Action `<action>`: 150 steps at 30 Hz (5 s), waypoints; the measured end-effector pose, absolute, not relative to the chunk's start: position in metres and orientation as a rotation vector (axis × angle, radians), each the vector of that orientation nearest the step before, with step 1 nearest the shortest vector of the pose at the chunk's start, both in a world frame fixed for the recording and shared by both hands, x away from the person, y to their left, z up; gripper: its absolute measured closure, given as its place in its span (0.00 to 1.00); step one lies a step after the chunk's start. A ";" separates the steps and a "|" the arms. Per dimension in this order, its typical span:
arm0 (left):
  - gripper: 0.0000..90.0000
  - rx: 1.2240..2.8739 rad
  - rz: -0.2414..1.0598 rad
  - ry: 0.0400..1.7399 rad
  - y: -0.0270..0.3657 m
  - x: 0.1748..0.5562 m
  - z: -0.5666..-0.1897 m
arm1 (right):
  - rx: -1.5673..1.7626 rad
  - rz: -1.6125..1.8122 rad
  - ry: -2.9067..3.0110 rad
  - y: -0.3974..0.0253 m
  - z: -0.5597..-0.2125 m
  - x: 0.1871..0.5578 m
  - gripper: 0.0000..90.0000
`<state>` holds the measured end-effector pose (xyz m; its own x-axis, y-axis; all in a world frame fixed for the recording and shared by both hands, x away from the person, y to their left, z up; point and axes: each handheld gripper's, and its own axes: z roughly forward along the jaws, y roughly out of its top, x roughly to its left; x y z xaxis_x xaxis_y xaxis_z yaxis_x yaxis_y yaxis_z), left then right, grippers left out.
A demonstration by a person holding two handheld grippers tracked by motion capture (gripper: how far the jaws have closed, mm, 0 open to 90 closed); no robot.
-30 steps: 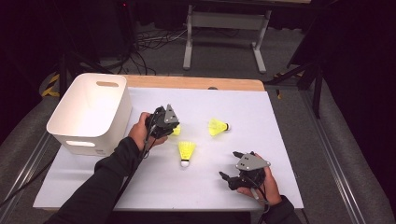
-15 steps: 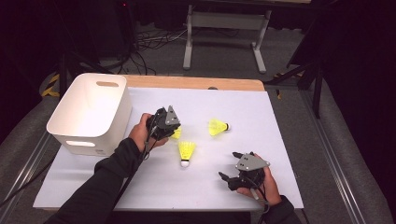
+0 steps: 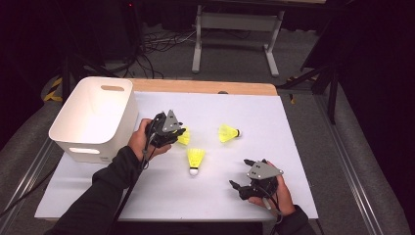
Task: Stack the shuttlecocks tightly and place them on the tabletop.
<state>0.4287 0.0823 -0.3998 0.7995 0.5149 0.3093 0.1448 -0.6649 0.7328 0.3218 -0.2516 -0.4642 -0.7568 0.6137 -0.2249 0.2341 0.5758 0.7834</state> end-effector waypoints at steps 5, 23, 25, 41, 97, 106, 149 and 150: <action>0.79 2.214 0.652 0.498 0.089 0.429 -0.402 | 0.680 1.056 2.329 -0.251 -0.464 0.322 0.16; 0.52 2.043 0.712 0.474 0.099 0.420 -0.404 | 0.680 1.051 2.308 -0.253 -0.463 0.321 0.16; 0.49 2.025 0.716 0.461 0.102 0.416 -0.403 | 0.678 1.051 2.305 -0.253 -0.463 0.321 0.16; 0.31 1.959 0.783 0.394 0.136 0.376 -0.410 | 0.678 1.063 2.278 -0.254 -0.460 0.320 0.16; 0.10 1.997 0.651 0.459 0.222 0.310 -0.470 | 0.688 1.102 2.237 -0.257 -0.454 0.318 0.17; 0.08 1.967 0.608 0.524 0.233 0.309 -0.474 | 0.707 1.155 2.229 -0.258 -0.450 0.318 0.17; 0.07 1.929 0.552 0.499 0.234 0.307 -0.470 | 0.523 1.211 2.550 -0.144 -0.420 0.407 0.28; 0.07 1.931 0.549 0.498 0.234 0.307 -0.470 | 0.532 1.205 2.549 -0.143 -0.421 0.409 0.29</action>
<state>0.3067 0.2336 -0.4704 0.8104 0.5652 0.1541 0.0990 -0.3914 0.9149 0.4094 -0.1432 -0.4214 -0.8956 0.4365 -0.0859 0.2106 0.5860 0.7825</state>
